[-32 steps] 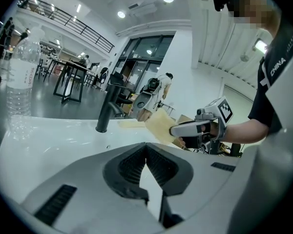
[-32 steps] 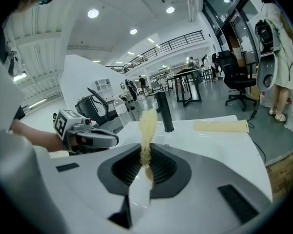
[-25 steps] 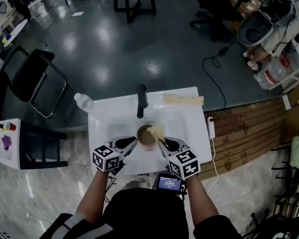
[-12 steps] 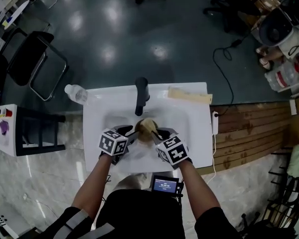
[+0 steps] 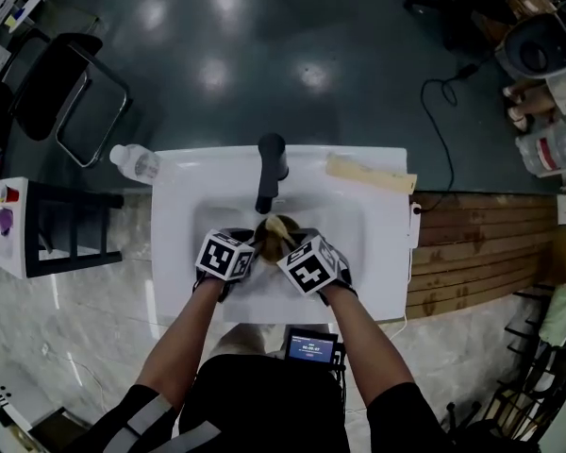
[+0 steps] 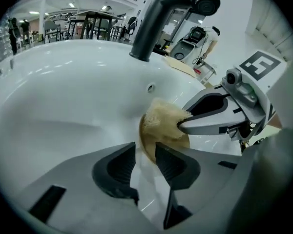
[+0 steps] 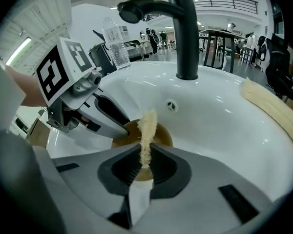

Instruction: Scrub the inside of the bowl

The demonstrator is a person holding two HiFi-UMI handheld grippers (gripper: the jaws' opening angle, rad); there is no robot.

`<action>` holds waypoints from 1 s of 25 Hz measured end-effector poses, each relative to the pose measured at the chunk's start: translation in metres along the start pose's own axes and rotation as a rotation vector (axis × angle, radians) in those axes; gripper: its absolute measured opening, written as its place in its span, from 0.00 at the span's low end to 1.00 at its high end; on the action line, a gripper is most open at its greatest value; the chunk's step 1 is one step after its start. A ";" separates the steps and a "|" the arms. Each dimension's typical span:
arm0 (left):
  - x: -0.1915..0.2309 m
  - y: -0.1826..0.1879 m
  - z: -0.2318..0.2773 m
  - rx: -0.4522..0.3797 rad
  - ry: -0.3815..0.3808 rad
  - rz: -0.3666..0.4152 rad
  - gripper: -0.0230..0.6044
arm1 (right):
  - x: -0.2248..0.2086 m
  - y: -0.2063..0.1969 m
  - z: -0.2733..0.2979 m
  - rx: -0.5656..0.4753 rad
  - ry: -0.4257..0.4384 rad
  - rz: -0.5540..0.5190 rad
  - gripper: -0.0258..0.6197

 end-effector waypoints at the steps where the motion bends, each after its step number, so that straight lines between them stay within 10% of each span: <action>1: 0.001 -0.001 0.002 0.004 0.004 -0.009 0.23 | -0.001 0.000 0.003 0.017 -0.007 -0.006 0.10; 15: 0.004 -0.001 0.008 -0.034 -0.027 -0.049 0.12 | -0.004 0.017 0.035 0.138 -0.157 -0.094 0.10; 25: 0.009 -0.004 0.008 -0.047 -0.036 -0.131 0.10 | 0.028 0.018 0.047 0.103 0.014 -0.238 0.10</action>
Point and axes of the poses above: the fingertips, and each gripper's own axes: z forward along the fingers, x to its left, y out of its top, the point moved 6 cm from there along -z, backward along the fingers, and after that the axes turned 1 degree about y, right-handed, at the moved point
